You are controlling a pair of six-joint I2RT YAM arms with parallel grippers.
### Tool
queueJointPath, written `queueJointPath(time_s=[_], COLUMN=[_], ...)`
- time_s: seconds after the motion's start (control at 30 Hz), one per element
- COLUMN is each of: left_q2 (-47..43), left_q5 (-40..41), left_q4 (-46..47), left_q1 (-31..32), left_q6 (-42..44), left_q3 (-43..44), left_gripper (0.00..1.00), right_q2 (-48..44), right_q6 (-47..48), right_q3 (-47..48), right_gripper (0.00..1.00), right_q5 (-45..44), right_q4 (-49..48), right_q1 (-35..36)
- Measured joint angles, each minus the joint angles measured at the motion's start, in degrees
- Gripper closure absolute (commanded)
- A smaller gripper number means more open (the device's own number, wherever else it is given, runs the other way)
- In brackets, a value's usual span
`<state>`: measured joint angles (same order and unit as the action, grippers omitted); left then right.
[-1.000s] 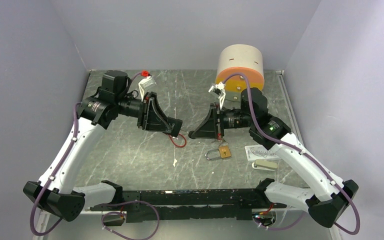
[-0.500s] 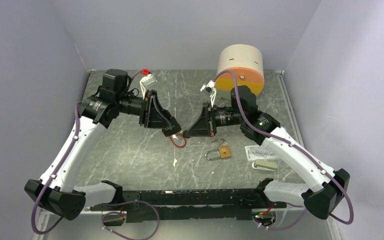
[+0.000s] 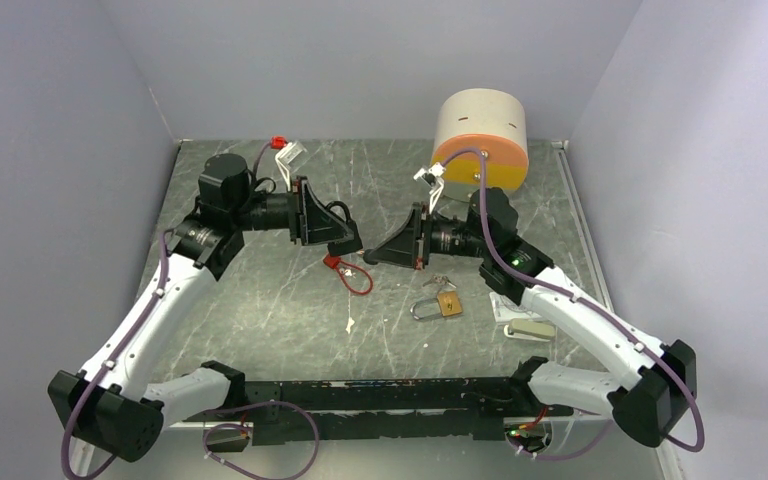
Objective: Unlock with the key
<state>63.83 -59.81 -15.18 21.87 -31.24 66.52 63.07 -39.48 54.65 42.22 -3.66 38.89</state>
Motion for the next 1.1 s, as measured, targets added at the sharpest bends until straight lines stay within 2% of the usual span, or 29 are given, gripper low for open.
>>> queueJointPath(time_s=[0.13, 0.33, 0.53, 0.63, 0.83, 1.1], left_q2=[-1.2, -2.54, 0.63, 1.77, 4.24, 8.94], left_q5=[5.03, 11.87, 13.09, 13.11, 12.46, 9.81], left_q4=[4.68, 6.47, 6.95, 10.54, 20.68, 33.57], left_q1=[-0.04, 0.48, 1.6, 1.57, 1.44, -0.13], left_q6=[-4.57, -10.49, -18.73, -23.37, -37.46, -57.75], left_q3=[-2.91, -3.39, 1.11, 1.75, 1.75, 1.29], left_gripper=[0.97, 0.97, 0.97, 0.98, 0.97, 0.97], right_q2=[0.57, -0.96, -11.47, -14.64, -14.69, -10.71], right_q6=[-1.68, -1.57, 0.98, 2.21, 4.42, 4.76], right_q3=[-0.98, -4.04, -15.82, -16.79, -16.46, -16.04], right_gripper=[1.0, 1.0, 1.0, 1.0, 1.0, 1.0], right_q5=[-1.79, -3.8, -1.22, -0.63, -3.39, -11.39], right_q4=[-2.47, -7.63, -14.88, -16.74, -18.23, -13.42], right_q1=[-0.09, -0.11, -0.33, -0.31, -0.28, -0.28])
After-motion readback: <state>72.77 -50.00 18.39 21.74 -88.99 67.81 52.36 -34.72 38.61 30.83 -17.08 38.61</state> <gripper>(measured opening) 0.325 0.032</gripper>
